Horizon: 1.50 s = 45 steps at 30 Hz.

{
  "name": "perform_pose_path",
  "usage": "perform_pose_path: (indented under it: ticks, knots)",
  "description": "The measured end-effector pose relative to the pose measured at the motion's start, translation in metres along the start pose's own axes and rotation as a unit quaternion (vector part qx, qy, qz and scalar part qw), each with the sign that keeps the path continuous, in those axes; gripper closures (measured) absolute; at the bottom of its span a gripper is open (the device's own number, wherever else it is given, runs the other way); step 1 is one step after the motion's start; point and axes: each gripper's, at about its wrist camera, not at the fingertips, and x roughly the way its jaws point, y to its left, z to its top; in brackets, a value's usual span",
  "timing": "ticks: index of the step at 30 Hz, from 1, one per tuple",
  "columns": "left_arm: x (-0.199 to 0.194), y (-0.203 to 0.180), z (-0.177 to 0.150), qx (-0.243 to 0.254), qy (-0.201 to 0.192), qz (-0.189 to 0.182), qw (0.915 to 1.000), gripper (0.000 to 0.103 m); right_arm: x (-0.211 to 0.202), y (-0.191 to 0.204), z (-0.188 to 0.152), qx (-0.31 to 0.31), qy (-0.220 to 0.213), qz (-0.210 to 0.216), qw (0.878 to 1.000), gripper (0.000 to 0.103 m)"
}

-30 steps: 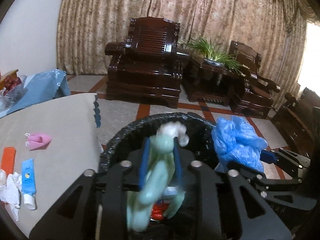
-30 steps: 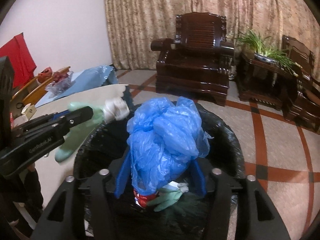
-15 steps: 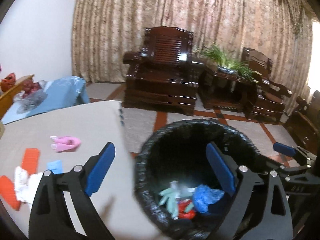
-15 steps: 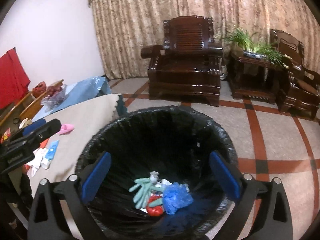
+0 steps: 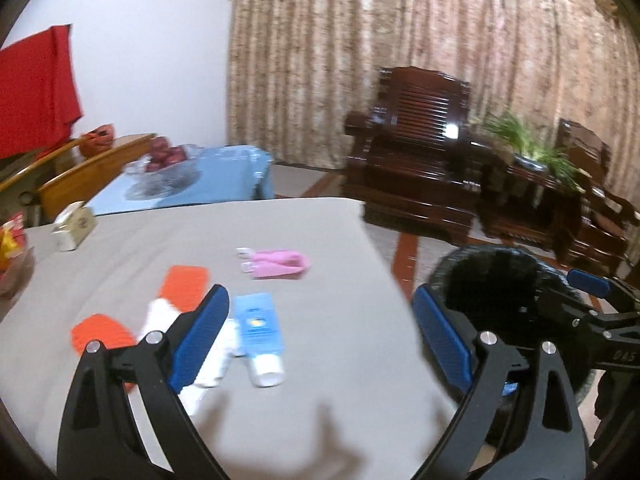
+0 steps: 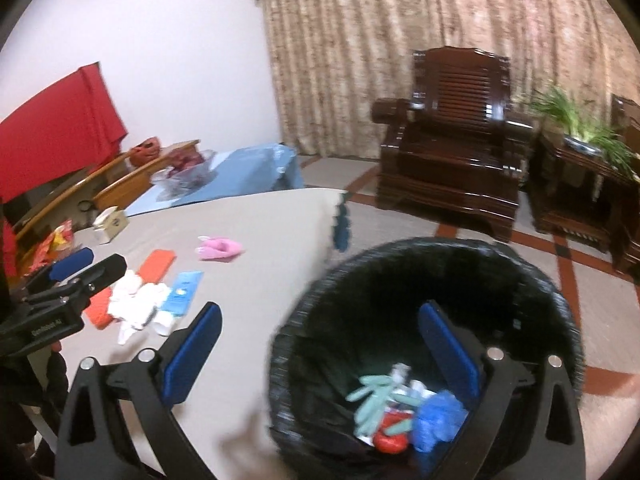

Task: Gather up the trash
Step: 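Move both tools back over the remaining trash on the table, then grasp the blue hand-cream tube with the right tool while the left tool grasps white tissues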

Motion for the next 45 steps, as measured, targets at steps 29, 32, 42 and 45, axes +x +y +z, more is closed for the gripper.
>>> perform_pose_path:
  ticks: [29,32,42,45]
  knots:
    - [0.023,0.151,-0.050,-0.063,0.046,0.128,0.9887,0.012,0.156,0.171,-0.040,-0.072,0.106,0.087,0.988,0.031]
    - [0.024,0.155,-0.051,-0.063,0.046,0.130,0.9885,0.012,0.166,0.179,-0.044,-0.077,0.124,0.088,0.985,0.037]
    - [0.028,0.160,-0.054,-0.068,0.049,0.123,0.9888,0.012,0.187,0.195,-0.050,-0.088,0.156,0.082,0.981,0.047]
    - [0.027,0.159,-0.055,-0.068,0.048,0.121,0.9892,0.012,0.188,0.198,-0.050,-0.092,0.153,0.073,0.981,0.055]
